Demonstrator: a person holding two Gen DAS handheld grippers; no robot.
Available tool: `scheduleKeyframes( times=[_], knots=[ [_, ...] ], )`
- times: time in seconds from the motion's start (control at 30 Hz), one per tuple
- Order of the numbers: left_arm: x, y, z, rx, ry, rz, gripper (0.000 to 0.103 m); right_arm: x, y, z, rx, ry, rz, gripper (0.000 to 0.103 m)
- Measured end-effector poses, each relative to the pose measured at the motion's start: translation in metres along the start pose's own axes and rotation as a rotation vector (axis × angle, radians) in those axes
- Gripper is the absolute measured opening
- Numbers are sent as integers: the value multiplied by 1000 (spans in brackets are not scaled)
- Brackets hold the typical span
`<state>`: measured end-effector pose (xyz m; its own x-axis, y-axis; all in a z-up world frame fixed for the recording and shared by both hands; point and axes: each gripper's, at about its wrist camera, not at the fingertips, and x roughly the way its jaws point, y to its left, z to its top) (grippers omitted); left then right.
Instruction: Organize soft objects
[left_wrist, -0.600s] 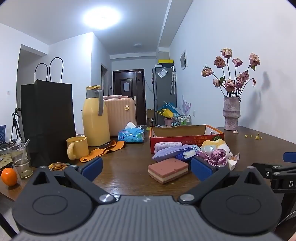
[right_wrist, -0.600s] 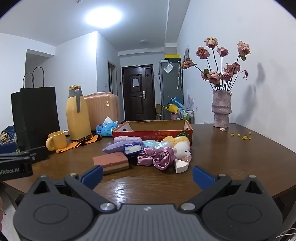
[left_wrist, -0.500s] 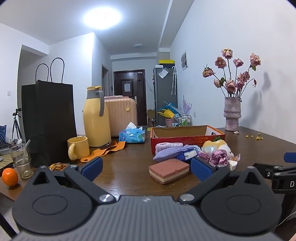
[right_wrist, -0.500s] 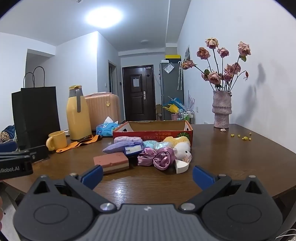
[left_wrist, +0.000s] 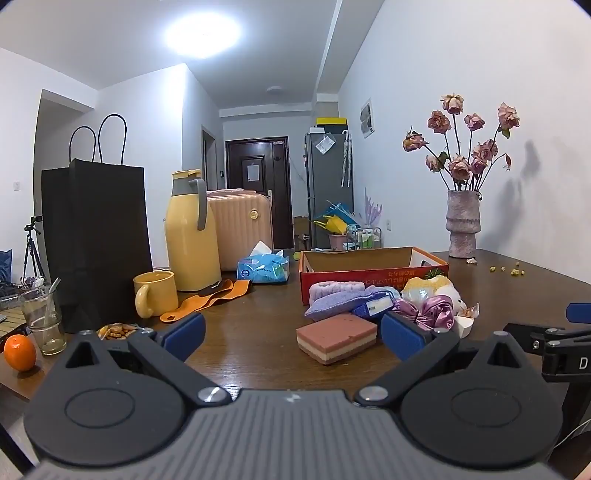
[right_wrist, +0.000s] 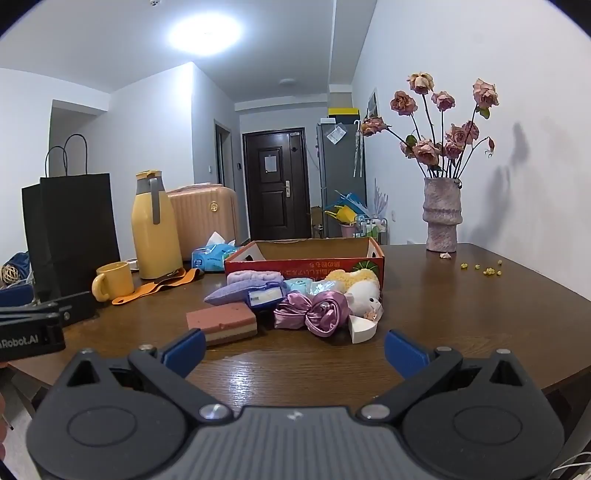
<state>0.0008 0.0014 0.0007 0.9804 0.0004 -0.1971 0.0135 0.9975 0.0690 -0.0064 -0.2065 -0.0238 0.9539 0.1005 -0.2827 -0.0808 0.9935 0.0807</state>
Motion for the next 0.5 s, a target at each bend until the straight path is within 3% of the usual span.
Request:
scheduleKeyframes(
  times=[0.5],
  knots=[
    [0, 0, 1, -1, 4, -5, 103, 1, 0, -1, -3, 5, 10, 103]
  ],
)
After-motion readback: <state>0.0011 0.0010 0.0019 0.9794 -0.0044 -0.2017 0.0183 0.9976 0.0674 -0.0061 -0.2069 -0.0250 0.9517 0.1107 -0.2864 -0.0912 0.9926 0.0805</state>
